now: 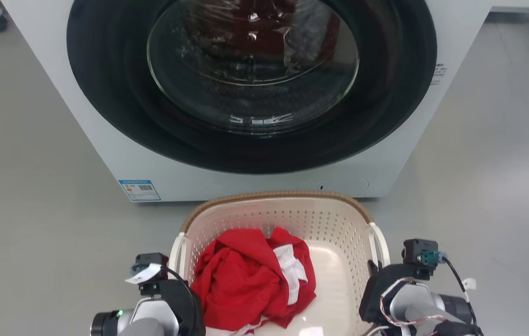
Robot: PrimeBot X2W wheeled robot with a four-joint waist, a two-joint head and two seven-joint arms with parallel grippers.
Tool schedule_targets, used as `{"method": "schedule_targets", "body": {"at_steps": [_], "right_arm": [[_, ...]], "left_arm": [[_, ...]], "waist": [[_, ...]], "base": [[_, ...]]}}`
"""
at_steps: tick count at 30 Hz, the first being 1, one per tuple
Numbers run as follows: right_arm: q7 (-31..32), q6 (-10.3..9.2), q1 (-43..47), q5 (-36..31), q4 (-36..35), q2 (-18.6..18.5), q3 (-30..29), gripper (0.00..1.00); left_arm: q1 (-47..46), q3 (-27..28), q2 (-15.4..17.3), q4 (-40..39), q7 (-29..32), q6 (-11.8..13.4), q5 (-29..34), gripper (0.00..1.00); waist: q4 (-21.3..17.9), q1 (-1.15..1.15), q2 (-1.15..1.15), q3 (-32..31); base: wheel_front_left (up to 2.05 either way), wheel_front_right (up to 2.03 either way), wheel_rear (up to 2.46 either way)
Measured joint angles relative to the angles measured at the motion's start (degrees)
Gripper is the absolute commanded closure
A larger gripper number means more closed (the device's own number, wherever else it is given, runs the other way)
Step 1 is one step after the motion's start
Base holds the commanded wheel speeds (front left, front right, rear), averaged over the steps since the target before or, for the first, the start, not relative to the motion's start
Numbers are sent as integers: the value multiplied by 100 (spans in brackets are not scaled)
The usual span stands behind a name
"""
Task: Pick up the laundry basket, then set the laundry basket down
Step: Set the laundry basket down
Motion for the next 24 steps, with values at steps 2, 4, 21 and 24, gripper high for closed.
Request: {"method": "schedule_targets", "body": {"at_steps": [2,4,21,24], "right_arm": [[-36,5,-191,-8,43,9,-15,100],[-54,5,-359,-22,77,14,-25,100],[-254,33,-1376,-252,438,32,-46,100],[-299,33,-1544,-257,470,30,-46,100]], "left_arm": [[-163,15,14,-1,-27,-4,1,100],[-316,41,23,-1,-58,-5,2,100],[-1303,119,14,5,-294,-29,62,100],[-1483,127,10,5,-319,-29,112,100]], "waist": [[11,0,0,161],[23,0,0,325],[168,0,1,1753],[195,0,0,2012]], "base": [[0,0,0],[0,0,0],[0,0,0],[0,0,0]]}}
